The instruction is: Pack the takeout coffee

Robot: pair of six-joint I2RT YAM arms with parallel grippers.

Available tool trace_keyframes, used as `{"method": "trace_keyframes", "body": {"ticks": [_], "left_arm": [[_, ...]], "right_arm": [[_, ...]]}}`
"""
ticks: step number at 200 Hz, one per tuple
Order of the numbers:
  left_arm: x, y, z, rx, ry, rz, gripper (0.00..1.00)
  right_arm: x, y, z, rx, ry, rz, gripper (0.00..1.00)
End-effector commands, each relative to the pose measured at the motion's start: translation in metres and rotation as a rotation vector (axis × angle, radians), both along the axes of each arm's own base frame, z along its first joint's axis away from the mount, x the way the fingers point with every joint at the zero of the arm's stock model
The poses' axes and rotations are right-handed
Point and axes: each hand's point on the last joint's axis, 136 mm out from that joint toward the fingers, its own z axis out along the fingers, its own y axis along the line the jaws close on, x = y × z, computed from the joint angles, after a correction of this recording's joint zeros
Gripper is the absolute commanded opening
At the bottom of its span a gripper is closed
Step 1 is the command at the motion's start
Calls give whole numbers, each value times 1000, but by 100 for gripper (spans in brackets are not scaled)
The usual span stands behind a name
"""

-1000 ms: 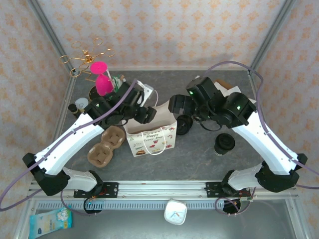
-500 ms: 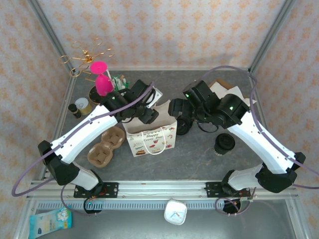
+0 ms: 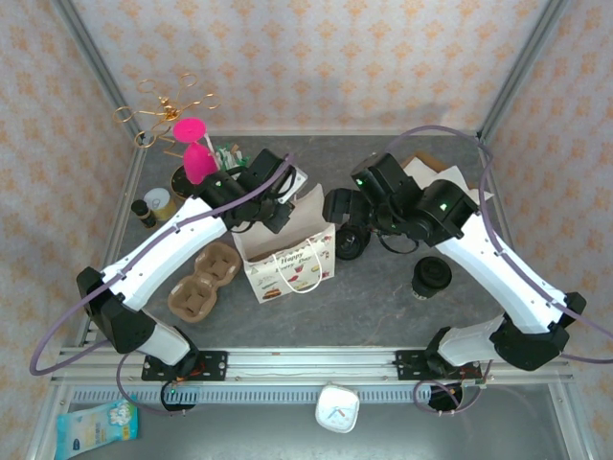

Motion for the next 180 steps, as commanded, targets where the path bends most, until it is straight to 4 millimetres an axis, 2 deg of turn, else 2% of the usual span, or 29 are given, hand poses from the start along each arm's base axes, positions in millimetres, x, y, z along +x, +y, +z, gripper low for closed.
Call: {"method": "trace_keyframes", "body": {"ticks": [1, 43, 73, 97, 139, 180], "left_arm": [[-7, 3, 2, -33, 22, 17, 10], [-15, 6, 9, -111, 33, 87, 0], [-14, 19, 7, -151, 59, 252, 0], [-19, 20, 5, -230, 96, 347, 0], [-27, 38, 20, -332, 86, 514, 0], [-33, 66, 16, -362, 108, 728, 0]], "right_arm": [[6, 1, -1, -15, -13, 6, 100], [9, 2, -5, -21, -6, 12, 100], [12, 4, -4, -20, 4, 17, 100], [14, 3, -3, -27, 0, 14, 100], [16, 3, -6, -36, 14, 20, 100], [19, -1, -11, -56, 40, 11, 100]]}}
